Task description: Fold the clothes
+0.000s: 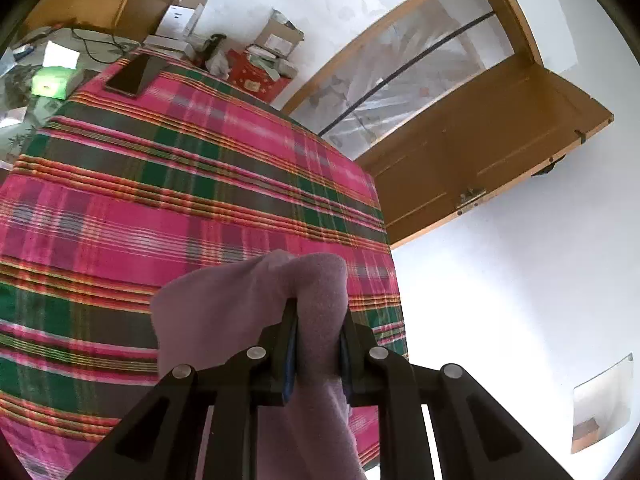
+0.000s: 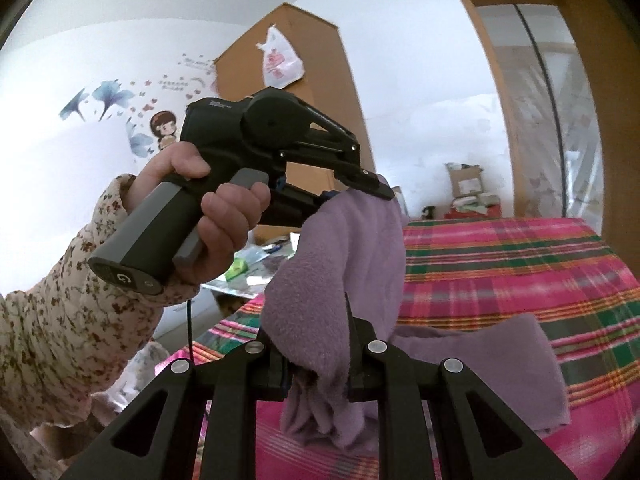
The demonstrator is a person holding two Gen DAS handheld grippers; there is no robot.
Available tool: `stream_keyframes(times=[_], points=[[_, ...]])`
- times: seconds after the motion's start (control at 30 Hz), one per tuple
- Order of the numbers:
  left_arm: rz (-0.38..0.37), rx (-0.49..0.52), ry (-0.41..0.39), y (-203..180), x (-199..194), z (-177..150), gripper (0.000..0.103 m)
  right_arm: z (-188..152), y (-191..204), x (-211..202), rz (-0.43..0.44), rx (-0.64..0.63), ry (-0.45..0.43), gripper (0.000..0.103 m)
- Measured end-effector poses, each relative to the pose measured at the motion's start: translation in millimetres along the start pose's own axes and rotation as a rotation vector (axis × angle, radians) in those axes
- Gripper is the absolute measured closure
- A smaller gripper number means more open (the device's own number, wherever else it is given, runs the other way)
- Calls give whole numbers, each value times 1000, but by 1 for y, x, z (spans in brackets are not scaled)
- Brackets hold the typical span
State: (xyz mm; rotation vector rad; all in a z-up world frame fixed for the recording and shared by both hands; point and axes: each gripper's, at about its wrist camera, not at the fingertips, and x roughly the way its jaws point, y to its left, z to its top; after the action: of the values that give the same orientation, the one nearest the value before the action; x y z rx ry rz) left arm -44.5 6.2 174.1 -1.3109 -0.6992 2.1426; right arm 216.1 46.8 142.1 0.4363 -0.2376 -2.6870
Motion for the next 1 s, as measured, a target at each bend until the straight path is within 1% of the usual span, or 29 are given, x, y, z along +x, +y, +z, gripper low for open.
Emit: stream_keyframes(times=[0.17,0.67,0.83,1.0], points=[[3,15,42,-16,26,-1,85,-4,-24,-10,-38,38,4,85],[68,41,180,-42,113,-7,85,-28,-95,-29,-123,175,47,85],[91,30,225,-42,143,-8,85,-36,-118,-29,-146,240,68,85],[101,24,251,-39,168,-6,84,-42,-135,-26,-184,271,86,84]])
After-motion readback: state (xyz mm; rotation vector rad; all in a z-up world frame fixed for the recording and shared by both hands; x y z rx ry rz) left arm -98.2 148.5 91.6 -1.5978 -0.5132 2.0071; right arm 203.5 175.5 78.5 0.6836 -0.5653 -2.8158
